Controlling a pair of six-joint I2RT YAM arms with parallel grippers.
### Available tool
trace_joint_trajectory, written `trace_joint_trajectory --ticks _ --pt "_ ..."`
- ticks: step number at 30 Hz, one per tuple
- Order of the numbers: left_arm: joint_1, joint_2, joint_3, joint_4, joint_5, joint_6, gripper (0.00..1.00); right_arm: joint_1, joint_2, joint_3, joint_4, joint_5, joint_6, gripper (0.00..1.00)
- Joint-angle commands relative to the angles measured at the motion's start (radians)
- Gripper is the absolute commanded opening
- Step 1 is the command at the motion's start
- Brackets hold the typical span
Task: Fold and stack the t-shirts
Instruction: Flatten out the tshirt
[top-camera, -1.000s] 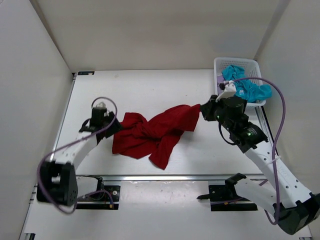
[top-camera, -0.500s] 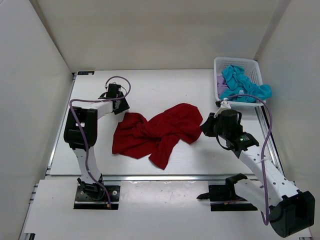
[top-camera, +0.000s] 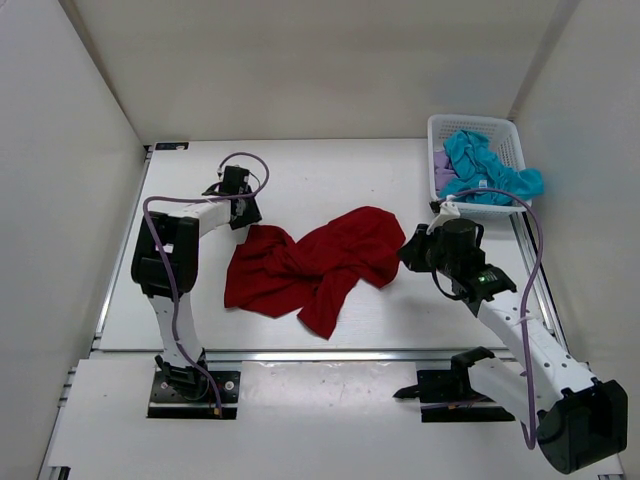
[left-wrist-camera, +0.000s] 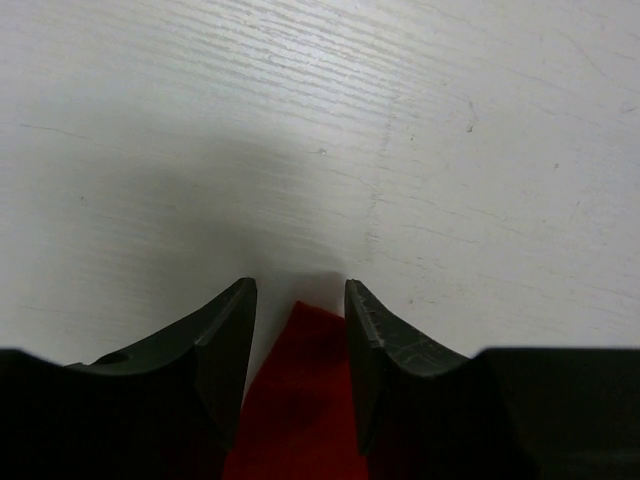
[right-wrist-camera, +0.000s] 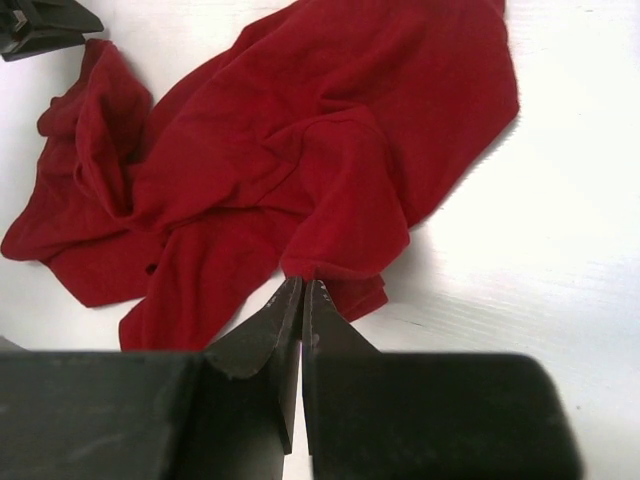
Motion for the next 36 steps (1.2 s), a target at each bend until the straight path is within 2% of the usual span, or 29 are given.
trace_joint_trajectory --ticks 1,7,10,12,14,16,22,25,27,28,30,31,33,34,36 --pt "-0.007 -0.026 -0.005 -0.083 -0.023 0.024 0.51 0.014 -0.001 0.02 0.063 -0.012 0.007 0.0" --pt "-0.025 -0.031 -0.025 -0.077 -0.003 0.015 0.35 0.02 -0.011 0.019 0.073 -0.011 0.011 0.0" --pt "-0.021 -0.031 -0.039 -0.059 0.029 0.003 0.33 0.019 -0.009 0.026 0.071 -0.009 0.021 0.0" --pt "-0.032 -0.034 -0.056 -0.039 0.032 -0.003 0.24 0.025 -0.006 0.04 0.079 -0.004 0.016 0.0" --pt "-0.032 -0.057 -0.072 -0.034 0.045 -0.014 0.09 0.03 0.0 0.051 0.068 0.009 0.015 0.0" --pt "-0.038 -0.081 -0.091 -0.01 0.045 -0.022 0.02 0.028 0.006 0.055 0.07 0.0 0.015 0.0" --pt "-0.033 -0.17 -0.073 0.018 0.077 -0.061 0.0 -0.013 0.098 0.068 0.172 -0.024 0.053 0.0" --pt "0.002 -0.141 0.09 -0.04 0.132 -0.083 0.0 -0.049 0.259 0.198 0.195 -0.076 0.061 0.0" --pt "0.022 -0.106 0.29 -0.097 0.164 -0.097 0.0 -0.067 0.404 0.422 0.165 -0.098 0.038 0.0" --pt "0.033 -0.098 0.344 -0.122 0.173 -0.115 0.0 -0.075 0.438 0.498 0.145 -0.09 0.022 0.0" --pt "0.06 -0.057 0.603 -0.178 0.218 -0.133 0.0 -0.081 0.594 0.857 0.049 -0.092 -0.013 0.0" --pt "0.076 -0.04 0.677 -0.227 0.226 -0.15 0.0 -0.079 0.645 0.965 0.003 -0.087 -0.021 0.0" --pt "0.108 -0.002 0.943 -0.278 0.291 -0.189 0.0 -0.079 0.821 1.429 -0.16 -0.074 -0.053 0.0" --pt "0.134 -0.006 0.981 -0.26 0.319 -0.224 0.0 -0.067 0.9 1.554 -0.239 -0.074 -0.058 0.0" --pt "0.187 -0.107 0.923 -0.176 0.363 -0.285 0.0 -0.075 1.007 1.994 -0.315 -0.07 -0.067 0.0"
